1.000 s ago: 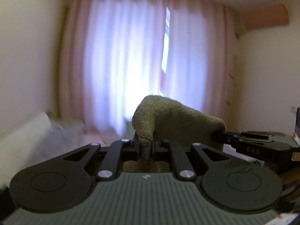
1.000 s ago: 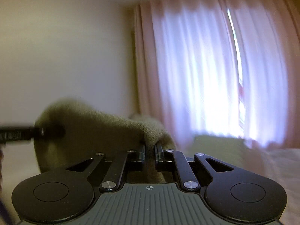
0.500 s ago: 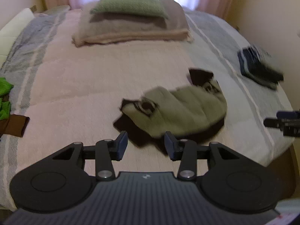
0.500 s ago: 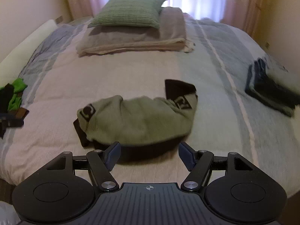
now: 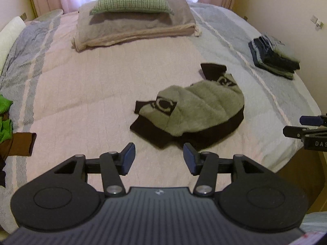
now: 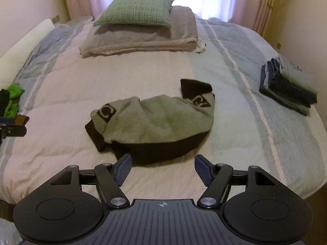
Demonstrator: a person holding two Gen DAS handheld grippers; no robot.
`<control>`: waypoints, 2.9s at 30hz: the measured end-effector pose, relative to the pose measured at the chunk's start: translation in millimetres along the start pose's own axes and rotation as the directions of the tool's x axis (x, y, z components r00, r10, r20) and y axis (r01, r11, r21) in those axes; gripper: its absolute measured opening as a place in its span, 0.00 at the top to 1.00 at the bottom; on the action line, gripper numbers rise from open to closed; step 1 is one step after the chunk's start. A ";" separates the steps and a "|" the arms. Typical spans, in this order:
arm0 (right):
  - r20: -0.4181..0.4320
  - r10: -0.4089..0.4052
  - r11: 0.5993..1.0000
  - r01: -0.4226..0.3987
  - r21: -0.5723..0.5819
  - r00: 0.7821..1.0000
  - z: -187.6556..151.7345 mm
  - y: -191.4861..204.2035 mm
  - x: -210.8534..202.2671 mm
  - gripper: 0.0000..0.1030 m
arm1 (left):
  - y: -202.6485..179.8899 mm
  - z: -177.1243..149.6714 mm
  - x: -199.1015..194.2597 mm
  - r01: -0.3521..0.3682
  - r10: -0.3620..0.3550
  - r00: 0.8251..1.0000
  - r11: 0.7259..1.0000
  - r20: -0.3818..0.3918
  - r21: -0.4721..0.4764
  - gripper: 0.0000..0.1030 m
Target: Fold large clothes
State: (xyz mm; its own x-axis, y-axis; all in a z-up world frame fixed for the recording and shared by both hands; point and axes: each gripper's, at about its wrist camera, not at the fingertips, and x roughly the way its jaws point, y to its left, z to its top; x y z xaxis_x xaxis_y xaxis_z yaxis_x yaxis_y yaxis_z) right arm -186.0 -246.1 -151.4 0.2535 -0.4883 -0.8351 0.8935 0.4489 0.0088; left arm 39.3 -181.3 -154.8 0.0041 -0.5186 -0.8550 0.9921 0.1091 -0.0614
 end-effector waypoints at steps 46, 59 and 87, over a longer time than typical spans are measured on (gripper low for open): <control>-0.133 0.056 0.998 -0.050 0.046 0.990 4.4 -0.4 116.1 0.36 | 73.1 11.6 112.3 -0.119 0.103 0.988 0.984 -0.118 -0.133 0.36; -0.071 0.051 0.982 -0.037 0.183 0.996 51.5 70.8 238.1 0.36 | 163.4 32.5 208.3 -0.129 0.111 0.972 0.989 -0.206 -0.074 0.36; -0.032 -0.600 0.771 0.589 0.241 0.799 -69.5 -127.4 90.9 0.99 | 64.4 71.0 256.6 0.140 -0.100 0.981 0.958 -0.167 0.251 0.32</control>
State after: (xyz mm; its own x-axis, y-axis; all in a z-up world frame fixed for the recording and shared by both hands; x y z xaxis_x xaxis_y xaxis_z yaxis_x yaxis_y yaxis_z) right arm -302.6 -295.6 -266.7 -0.3456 -0.6355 -0.6904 0.9279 -0.1216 -0.3525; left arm 113.1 -367.5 -341.5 -0.1162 -0.3782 -0.9184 0.9822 -0.1809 -0.0498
